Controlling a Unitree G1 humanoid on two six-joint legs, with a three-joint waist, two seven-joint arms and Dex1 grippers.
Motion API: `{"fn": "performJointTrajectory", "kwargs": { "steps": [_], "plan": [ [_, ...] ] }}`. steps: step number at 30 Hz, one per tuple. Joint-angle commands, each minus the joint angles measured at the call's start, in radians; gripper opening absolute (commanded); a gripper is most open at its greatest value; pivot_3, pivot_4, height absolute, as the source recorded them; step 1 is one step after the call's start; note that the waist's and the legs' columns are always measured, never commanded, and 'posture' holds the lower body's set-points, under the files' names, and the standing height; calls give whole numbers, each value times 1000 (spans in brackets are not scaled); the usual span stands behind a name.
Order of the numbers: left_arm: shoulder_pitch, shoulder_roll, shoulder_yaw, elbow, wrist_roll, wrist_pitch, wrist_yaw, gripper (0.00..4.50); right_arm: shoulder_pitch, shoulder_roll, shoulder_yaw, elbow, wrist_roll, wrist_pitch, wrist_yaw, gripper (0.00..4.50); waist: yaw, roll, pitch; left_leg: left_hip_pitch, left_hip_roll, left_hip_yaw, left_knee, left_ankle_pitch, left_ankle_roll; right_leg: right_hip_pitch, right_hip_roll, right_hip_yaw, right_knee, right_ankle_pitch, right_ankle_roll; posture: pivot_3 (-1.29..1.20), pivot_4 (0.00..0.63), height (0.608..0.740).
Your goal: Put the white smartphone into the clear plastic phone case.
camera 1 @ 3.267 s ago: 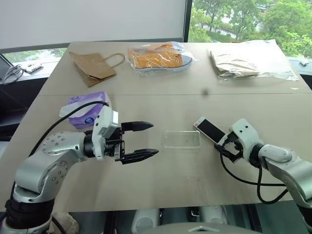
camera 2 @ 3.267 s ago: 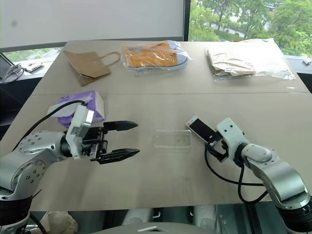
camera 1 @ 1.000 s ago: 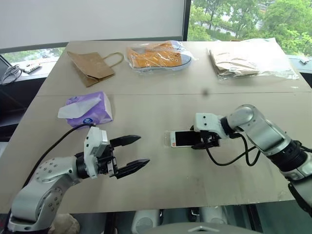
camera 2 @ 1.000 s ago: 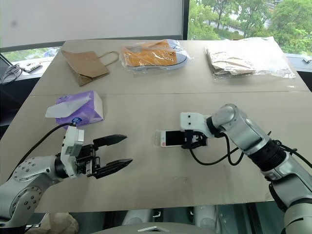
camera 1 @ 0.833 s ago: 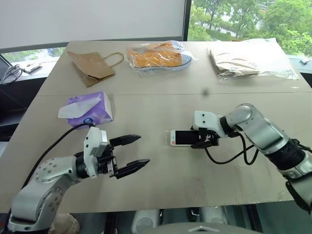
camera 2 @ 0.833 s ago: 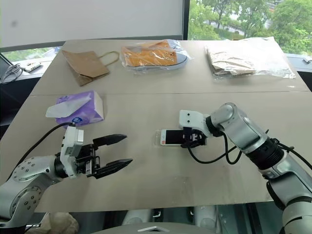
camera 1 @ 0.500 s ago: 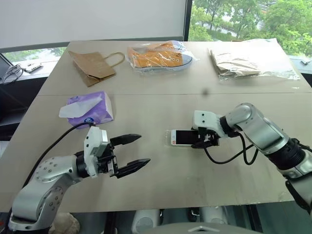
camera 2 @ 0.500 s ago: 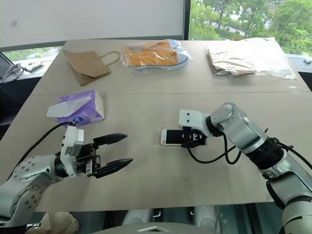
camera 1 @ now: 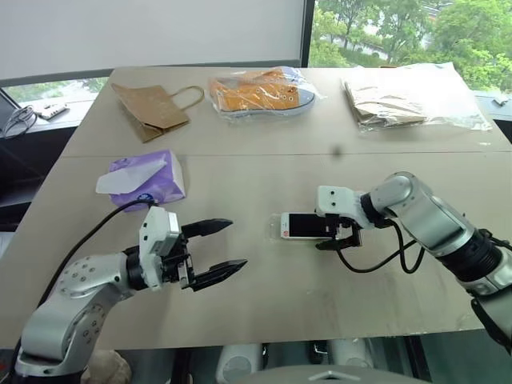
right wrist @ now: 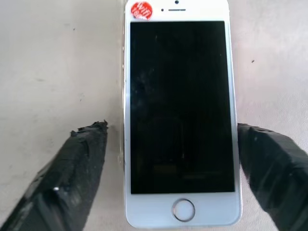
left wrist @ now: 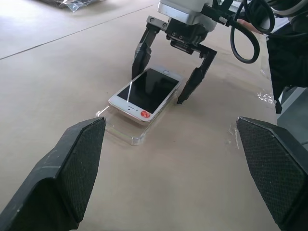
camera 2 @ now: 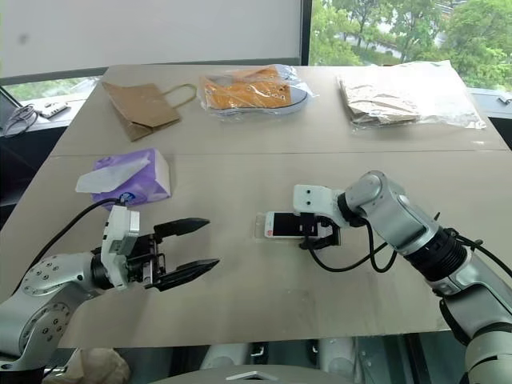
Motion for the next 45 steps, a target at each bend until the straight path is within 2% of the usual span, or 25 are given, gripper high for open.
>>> {"fn": "performJointTrajectory", "kwargs": {
  "steps": [1,5,8,11,12,14,16,22,29,30,31,35,39,45],
  "plan": [
    [1,0,-2,-14,-11,-9,-9,4500,12,-9,-44,-60,-1,-19,-20,4424,0,0,0,0,0,0,0,0,0,0,0,0,0,0,0,0,150,740],
    [-1,3,-6,-6,1,-17,-15,4500,31,-18,-123,-133,63,28,-24,4424,0,0,0,0,0,0,0,0,0,0,0,0,0,0,0,0,150,740],
    [-7,6,-14,2,11,-21,-17,4500,46,-18,-161,-169,97,64,-37,3712,0,0,0,0,0,0,0,0,0,0,0,0,0,0,0,0,150,740],
    [-20,8,-25,10,14,-20,-19,4500,62,2,-185,-181,122,70,-64,2264,0,0,0,0,0,0,0,0,0,0,0,-1,0,0,0,0,150,740],
    [-27,9,-28,14,15,-20,-20,4500,65,18,-193,-180,135,71,-75,1922,1,0,0,0,0,-1,0,0,0,0,0,-1,0,0,0,0,150,740],
    [-37,10,-31,21,17,-19,-23,4500,64,63,-203,-173,160,69,-97,810,-1,0,0,0,0,-1,0,0,0,0,0,-1,0,0,0,0,150,740],
    [-43,10,-31,26,19,-17,-27,4500,62,99,-192,-161,164,63,-118,15,-4,0,0,0,0,0,0,0,0,0,0,0,0,0,0,0,150,740],
    [-45,16,-22,22,18,-14,-32,4500,59,192,-106,-60,106,-14,-185,15,-2,0,0,0,0,0,0,0,0,0,3,-1,0,0,1,0,150,740],
    [-23,19,-7,13,19,-19,-24,4500,54,199,-84,-11,92,-60,-174,15,-1,0,0,0,0,0,0,0,0,0,3,0,0,0,0,0,150,740],
    [-20,18,-6,11,18,-19,-22,3977,54,198,-82,-8,91,-64,-170,0,-1,0,0,0,0,0,0,0,0,0,3,0,0,0,0,0,150,740],
    [-16,18,-6,9,14,-15,-21,3688,55,197,-80,-6,91,-66,-167,0,-1,0,0,0,0,0,0,0,0,0,3,0,0,0,0,0,150,740],
    [2,20,-10,23,37,-38,-35,1700,59,196,-80,-7,88,-71,-159,0,-1,0,0,0,0,0,0,0,0,0,3,0,1,0,0,0,150,740],
    [-1,13,-30,53,66,-67,-45,11,58,194,-80,-12,89,-67,-154,0,-1,0,0,0,0,0,0,0,0,0,3,0,0,0,0,0,150,740],
    [-12,3,-45,91,91,-100,-63,11,74,185,-58,-7,84,-56,-139,0,-1,0,0,0,0,0,0,0,0,0,3,-1,0,0,0,0,150,740]
  ]
}}
